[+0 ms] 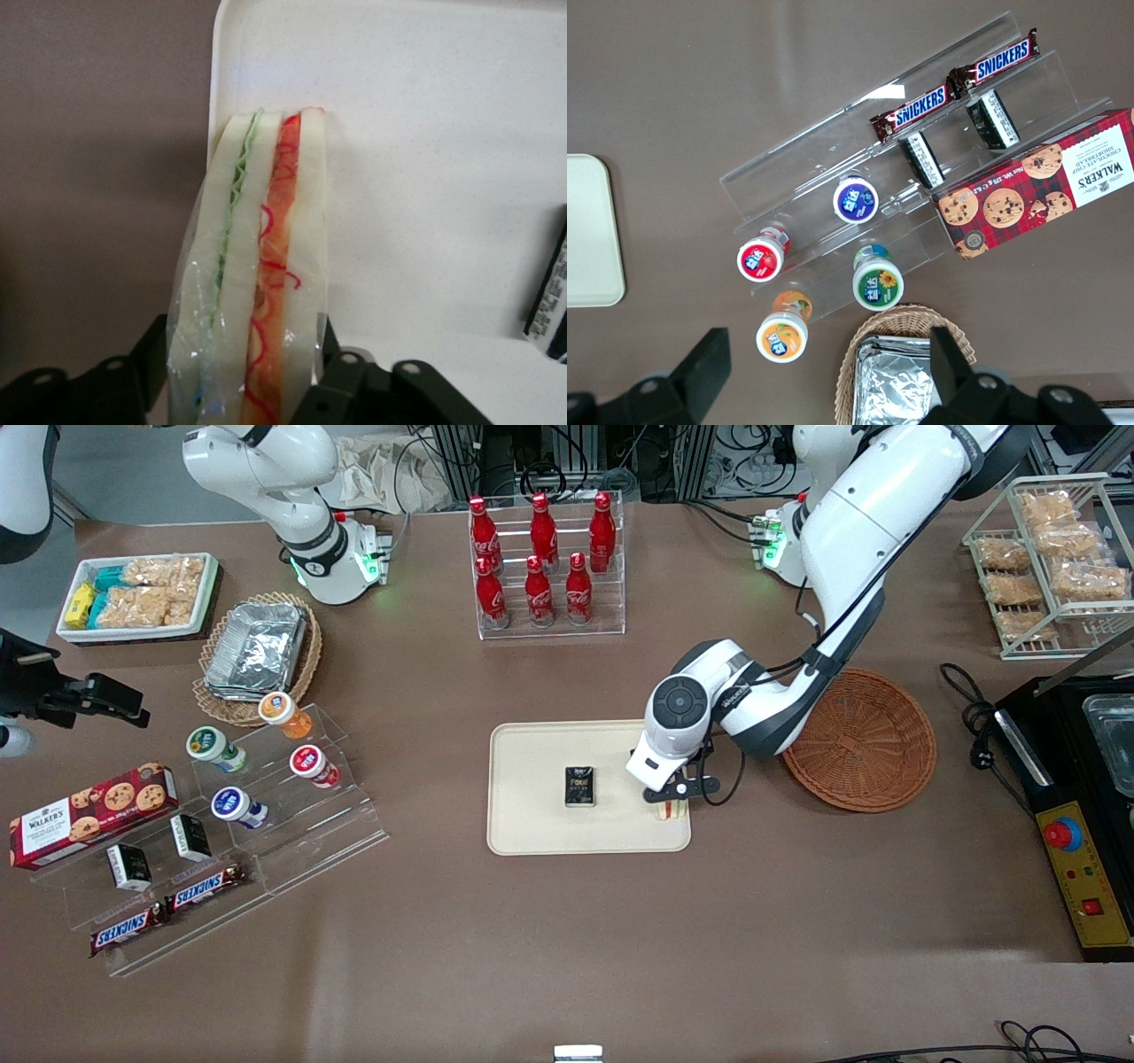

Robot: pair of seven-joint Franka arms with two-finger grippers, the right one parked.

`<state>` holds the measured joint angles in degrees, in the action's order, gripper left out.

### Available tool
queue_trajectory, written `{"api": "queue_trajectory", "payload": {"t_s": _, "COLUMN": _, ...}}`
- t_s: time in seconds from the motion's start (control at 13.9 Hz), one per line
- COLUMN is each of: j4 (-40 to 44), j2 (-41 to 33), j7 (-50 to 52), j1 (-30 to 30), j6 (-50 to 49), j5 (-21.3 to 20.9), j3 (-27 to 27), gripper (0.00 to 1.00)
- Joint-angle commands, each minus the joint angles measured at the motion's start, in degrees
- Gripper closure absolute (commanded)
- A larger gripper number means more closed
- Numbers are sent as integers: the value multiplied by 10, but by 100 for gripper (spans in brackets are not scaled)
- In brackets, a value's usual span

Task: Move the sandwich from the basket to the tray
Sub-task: 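Lower the sandwich onto the tray beside the black item and release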

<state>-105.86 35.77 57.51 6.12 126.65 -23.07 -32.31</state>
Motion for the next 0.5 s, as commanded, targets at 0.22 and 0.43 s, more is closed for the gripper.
{"api": "queue_trajectory", "payload": {"t_s": 0.22, "j4": 48, "j2": -28, "j7": 18, "j1": 6, "j6": -77, "j5": -1, "j3": -5, "gripper": 0}}
{"api": "queue_trajectory", "payload": {"t_s": 0.43, "j4": 87, "j2": -54, "j7": 6, "j1": -1, "j6": -140, "j5": 44, "j3": -20, "gripper": 0}}
